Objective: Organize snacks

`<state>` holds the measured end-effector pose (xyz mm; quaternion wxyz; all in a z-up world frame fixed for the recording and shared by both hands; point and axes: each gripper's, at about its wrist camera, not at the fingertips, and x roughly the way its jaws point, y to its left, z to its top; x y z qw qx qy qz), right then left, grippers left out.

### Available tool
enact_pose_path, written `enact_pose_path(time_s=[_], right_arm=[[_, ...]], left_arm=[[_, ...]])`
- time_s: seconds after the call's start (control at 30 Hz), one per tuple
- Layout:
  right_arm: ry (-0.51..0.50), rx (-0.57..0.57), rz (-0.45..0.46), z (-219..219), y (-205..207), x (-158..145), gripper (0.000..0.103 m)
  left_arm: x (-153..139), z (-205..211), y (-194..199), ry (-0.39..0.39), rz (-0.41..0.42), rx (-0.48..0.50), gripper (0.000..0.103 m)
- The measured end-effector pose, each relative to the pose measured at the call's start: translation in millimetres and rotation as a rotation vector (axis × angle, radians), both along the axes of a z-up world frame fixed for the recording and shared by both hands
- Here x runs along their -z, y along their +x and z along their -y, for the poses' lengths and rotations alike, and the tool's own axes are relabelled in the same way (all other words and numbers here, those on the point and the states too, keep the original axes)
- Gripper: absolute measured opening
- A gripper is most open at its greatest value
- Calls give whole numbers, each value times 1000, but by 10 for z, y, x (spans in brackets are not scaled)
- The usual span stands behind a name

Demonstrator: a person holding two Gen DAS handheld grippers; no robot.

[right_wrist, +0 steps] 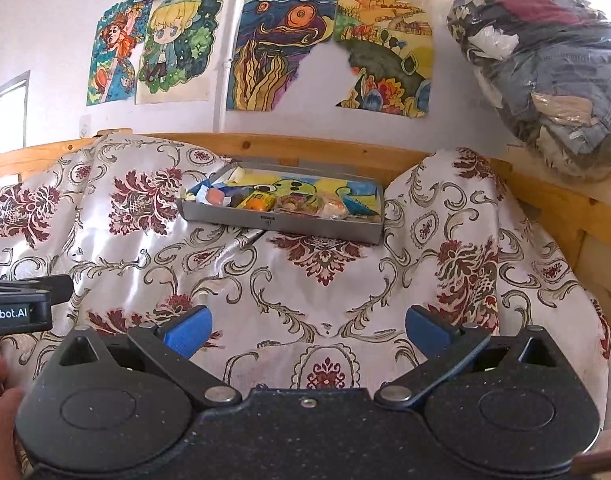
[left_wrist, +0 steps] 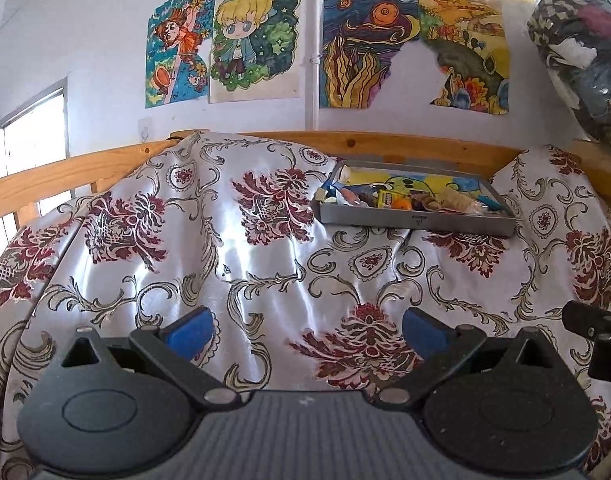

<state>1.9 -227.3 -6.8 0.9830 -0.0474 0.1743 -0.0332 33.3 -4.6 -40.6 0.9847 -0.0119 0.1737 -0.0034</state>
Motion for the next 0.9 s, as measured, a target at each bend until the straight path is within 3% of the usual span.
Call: enact_pose_path(time_s=[0.9], right_arm=[[6,15,-38,14,46,28,102]], left_arm=[[10,9,-2,4,-4,2,102]])
